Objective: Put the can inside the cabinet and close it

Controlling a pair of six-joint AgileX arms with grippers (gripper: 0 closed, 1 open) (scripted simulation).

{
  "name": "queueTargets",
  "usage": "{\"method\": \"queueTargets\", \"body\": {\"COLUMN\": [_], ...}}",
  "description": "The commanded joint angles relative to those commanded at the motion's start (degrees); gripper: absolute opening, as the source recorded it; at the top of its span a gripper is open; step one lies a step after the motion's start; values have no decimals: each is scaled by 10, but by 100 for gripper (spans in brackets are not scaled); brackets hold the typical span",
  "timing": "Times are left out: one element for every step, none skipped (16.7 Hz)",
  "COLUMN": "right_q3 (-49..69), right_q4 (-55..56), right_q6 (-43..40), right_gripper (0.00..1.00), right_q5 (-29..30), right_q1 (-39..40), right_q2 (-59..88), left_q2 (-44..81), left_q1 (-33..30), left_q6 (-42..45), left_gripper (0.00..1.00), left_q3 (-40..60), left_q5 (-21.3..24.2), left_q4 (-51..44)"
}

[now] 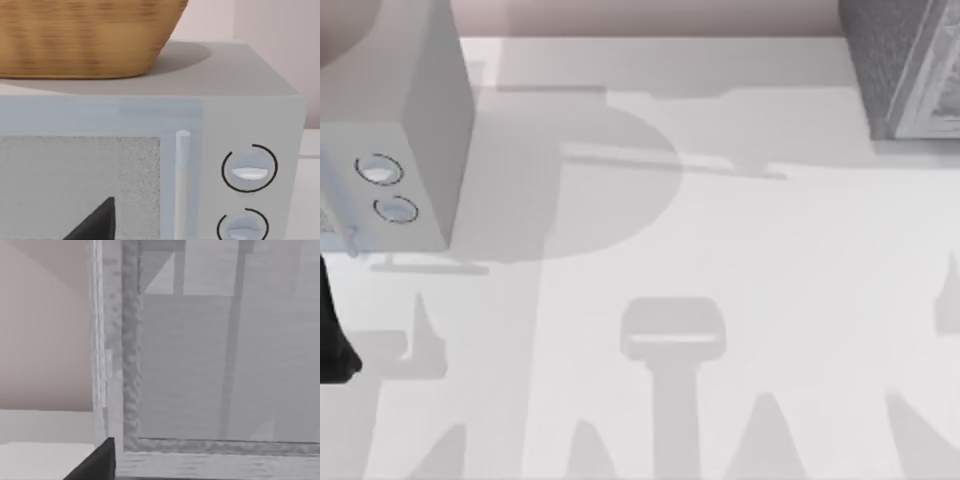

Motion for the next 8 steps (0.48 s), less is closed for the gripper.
{"method": "queueTargets", "body": {"right_q3": [12,25,37,49,61,72,83,93], "right_q4": [41,82,124,165,205,243,279,313], "right_q6": [0,1,2,2,3,4,5,6], "right_gripper": [100,100,100,100,100,100,100,100], "right_q5": [-34,-68,-102,-136,-170,-202,-233,-262], "right_q1": [-35,-70,-105,-140,-174,-207,-238,-267], "right_q2": [55,111,168,224,280,333,384,432], "left_q2": [0,0,0,0,0,0,0,0], "left_q1": [0,0,0,0,0,0,0,0], "left_q6": [0,0,0,0,0,0,0,0], "left_gripper": [100,100,100,100,100,100,100,100], "left_q3": [0,0,0,0,0,0,0,0], "left_q5": [0,0,0,0,0,0,0,0], "left_q4": [0,0,0,0,0,0,0,0]}}
